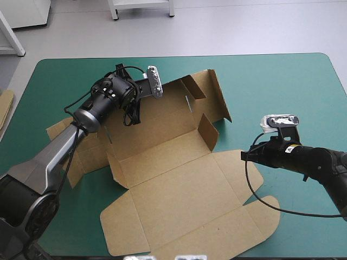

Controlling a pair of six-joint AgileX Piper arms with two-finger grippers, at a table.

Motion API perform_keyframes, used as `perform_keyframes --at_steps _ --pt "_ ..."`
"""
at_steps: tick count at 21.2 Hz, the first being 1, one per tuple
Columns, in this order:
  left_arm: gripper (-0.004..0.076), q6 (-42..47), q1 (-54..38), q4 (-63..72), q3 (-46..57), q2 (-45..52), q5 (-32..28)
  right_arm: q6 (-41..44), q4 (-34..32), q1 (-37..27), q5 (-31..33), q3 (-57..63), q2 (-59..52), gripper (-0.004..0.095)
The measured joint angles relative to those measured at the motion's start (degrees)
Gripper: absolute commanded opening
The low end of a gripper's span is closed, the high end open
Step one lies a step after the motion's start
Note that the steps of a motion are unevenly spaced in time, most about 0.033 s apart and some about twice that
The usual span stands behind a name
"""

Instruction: Fold the box

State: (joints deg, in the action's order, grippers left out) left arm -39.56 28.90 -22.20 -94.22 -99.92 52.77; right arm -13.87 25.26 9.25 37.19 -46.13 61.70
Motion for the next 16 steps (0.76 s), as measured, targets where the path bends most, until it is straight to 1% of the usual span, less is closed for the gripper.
perform_keyframes --at_steps 10,14,16 --pt "-0.0008 -0.78 0.05 -0.48 0.0 3.47 -0.62 0.0 0.0 0.0 0.27 -0.81 0.0 -0.0019" --pt "-0.0009 -2.12 0.47 6.74 0.0 4.99 1.94 0.0 0.0 0.0 0.44 -0.85 0.0 -0.0019" --pt "-0.0008 -2.58 1.52 6.62 0.0 5.06 2.21 0.0 0.02 0.0 0.44 -0.85 0.0 -0.0019"
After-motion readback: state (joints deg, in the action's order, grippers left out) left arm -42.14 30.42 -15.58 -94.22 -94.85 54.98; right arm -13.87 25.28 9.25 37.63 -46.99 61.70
